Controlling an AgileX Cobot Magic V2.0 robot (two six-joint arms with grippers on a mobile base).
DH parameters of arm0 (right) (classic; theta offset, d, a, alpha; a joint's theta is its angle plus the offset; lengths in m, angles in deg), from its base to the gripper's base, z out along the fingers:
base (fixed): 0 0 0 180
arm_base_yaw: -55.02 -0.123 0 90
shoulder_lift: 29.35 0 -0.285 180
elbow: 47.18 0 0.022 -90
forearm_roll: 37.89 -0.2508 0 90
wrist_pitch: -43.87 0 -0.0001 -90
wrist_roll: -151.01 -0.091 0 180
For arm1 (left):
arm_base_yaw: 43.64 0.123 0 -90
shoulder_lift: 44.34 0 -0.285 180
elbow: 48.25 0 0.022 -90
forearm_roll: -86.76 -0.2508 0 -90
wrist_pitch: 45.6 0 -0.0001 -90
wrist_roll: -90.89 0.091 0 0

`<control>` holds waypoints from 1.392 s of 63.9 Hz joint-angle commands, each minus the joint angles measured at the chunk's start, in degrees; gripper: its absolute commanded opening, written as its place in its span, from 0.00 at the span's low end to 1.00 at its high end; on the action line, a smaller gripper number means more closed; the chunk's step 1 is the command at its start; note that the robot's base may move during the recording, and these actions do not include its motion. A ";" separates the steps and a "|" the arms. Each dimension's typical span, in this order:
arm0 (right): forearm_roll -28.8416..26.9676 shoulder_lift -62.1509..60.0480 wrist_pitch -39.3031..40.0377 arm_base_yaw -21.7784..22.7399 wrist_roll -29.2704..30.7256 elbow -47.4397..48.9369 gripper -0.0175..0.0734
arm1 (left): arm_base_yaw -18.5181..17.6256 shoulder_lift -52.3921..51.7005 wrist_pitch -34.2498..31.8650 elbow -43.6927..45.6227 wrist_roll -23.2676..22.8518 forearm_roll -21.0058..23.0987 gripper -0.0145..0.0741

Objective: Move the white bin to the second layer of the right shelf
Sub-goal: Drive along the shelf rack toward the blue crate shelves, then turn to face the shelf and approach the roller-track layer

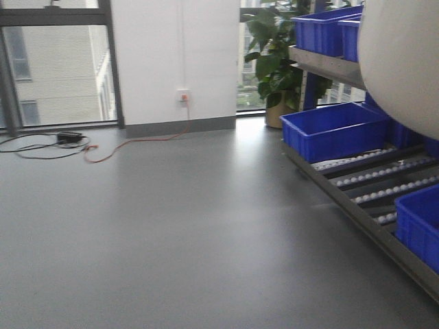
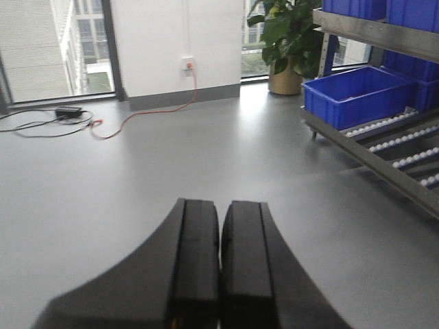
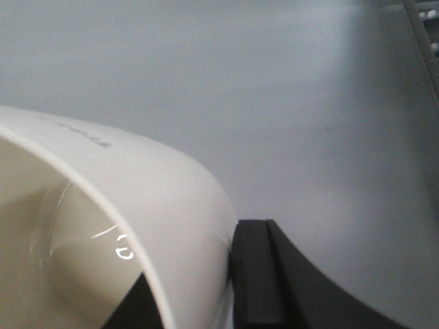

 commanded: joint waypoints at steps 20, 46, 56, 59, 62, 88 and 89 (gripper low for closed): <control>0.03 0.05 4.81 0.18 0.07 1.57 0.25 | -0.28 -0.83 -4.98 -1.56 -0.26 -0.02 0.26; 0.03 -0.01 4.89 0.18 0.07 1.57 0.25 | -0.28 -0.83 -4.98 -1.56 -0.26 -0.02 0.26; 0.03 -0.07 4.89 0.18 0.07 1.57 0.25 | -0.28 -0.83 -4.98 -1.56 -0.26 -0.02 0.26; 0.03 -0.07 4.89 0.18 0.07 1.57 0.25 | -0.28 -0.83 -4.98 -1.56 -0.26 -0.02 0.26; 0.03 -0.07 4.89 0.18 0.07 1.57 0.25 | -0.28 -0.83 -4.98 -1.56 -0.26 -0.02 0.26; 0.03 -0.02 4.88 0.18 0.07 1.57 0.25 | -0.28 -0.83 -4.98 -1.56 -0.26 -0.02 0.26; 0.03 -0.02 4.88 0.18 0.07 1.57 0.25 | -0.28 -0.83 -4.98 -1.56 -0.26 -0.02 0.26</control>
